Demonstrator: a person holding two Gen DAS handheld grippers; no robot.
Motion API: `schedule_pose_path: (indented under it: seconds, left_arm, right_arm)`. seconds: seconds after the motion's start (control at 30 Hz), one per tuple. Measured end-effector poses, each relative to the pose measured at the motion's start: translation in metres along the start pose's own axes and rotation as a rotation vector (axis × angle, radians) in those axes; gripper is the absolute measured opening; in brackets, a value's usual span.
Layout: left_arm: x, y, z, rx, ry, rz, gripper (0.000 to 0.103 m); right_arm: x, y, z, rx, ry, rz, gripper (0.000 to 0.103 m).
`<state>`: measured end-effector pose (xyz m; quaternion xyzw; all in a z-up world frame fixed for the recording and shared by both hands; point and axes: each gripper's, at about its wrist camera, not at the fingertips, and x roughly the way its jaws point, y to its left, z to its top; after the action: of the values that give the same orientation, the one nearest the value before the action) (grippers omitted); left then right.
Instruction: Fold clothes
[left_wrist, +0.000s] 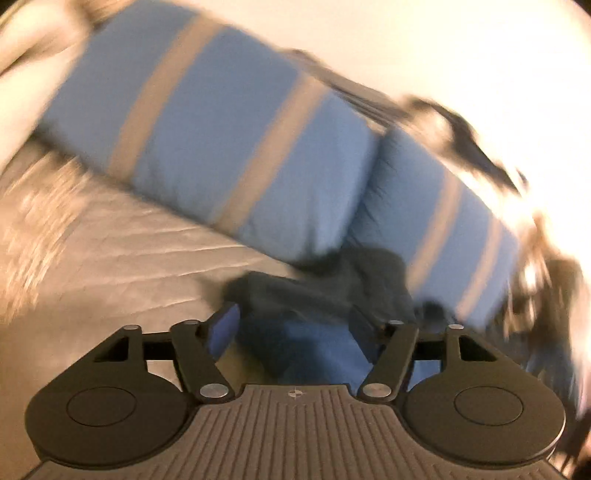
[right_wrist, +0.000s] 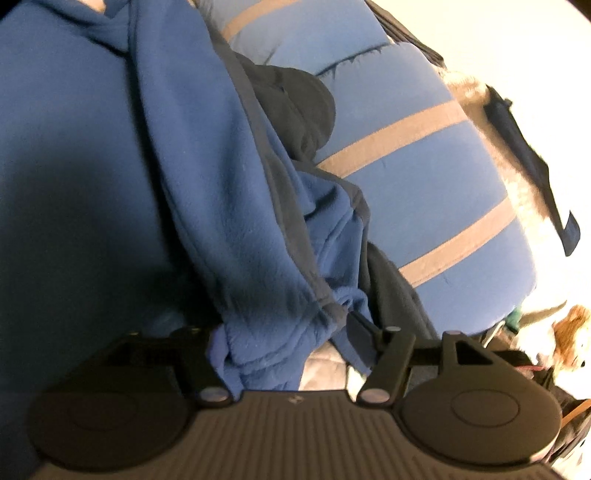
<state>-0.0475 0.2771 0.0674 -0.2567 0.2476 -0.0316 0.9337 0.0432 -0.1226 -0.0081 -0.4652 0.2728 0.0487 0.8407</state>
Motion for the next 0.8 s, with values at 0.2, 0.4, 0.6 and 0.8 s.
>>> schedule_pose_path:
  seconds: [0.2, 0.4, 0.6, 0.8]
  left_arm:
    - [0.046, 0.034, -0.001, -0.244, 0.122, 0.145, 0.065]
    - [0.092, 0.052, -0.005, -0.355, 0.194, 0.107, 0.065]
    - [0.128, 0.052, 0.001, -0.335, 0.205, 0.045, 0.065]
    - [0.165, 0.043, 0.011, -0.286, 0.263, 0.062, 0.036]
  right_arm:
    - [-0.002, 0.007, 0.011, -0.066, -0.032, 0.003, 0.076]
    - [0.002, 0.009, 0.012, -0.115, -0.044, 0.012, 0.075]
    - [0.005, 0.013, 0.004, -0.183, -0.072, 0.029, 0.034]
    - [-0.001, 0.003, 0.007, -0.195, -0.17, -0.16, 0.021]
